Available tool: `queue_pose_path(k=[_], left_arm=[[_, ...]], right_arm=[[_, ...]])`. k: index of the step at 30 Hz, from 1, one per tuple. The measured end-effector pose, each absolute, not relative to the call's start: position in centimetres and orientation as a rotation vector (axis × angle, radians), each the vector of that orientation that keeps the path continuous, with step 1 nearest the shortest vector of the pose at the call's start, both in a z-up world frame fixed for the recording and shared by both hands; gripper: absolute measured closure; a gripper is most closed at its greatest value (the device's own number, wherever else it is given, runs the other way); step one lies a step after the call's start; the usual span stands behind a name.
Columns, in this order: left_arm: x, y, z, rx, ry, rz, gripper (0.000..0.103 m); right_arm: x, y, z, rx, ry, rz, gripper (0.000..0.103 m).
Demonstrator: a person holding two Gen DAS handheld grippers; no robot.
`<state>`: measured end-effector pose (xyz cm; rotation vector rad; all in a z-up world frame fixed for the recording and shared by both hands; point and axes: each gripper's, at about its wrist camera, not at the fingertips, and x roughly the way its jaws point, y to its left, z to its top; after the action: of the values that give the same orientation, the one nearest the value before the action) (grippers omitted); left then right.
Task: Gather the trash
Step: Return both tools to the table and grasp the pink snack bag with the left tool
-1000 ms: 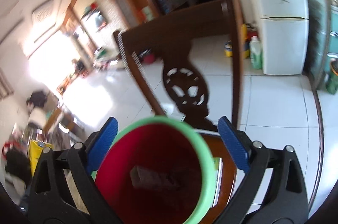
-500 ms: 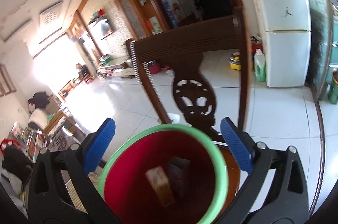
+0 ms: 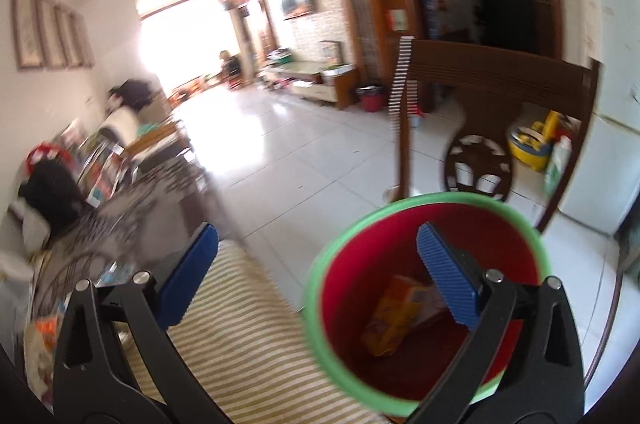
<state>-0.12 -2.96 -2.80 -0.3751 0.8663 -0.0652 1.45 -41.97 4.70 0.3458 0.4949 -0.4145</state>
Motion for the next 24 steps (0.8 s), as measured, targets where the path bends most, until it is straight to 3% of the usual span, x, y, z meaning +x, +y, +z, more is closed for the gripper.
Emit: queue_pose_path(k=[12,24], left_arm=[[1.7,-2.4,-7.8,-0.365,0.979,-0.085,0.028],[3.1,-0.9,-8.6,-0.42,0.981,-0.08,0.034]], right_arm=[[6.0,-30.5,2.4,0.119,0.669,-0.086,0.005],[7.6,-25.4,-0.9,0.105,0.795,0.11,0.005]])
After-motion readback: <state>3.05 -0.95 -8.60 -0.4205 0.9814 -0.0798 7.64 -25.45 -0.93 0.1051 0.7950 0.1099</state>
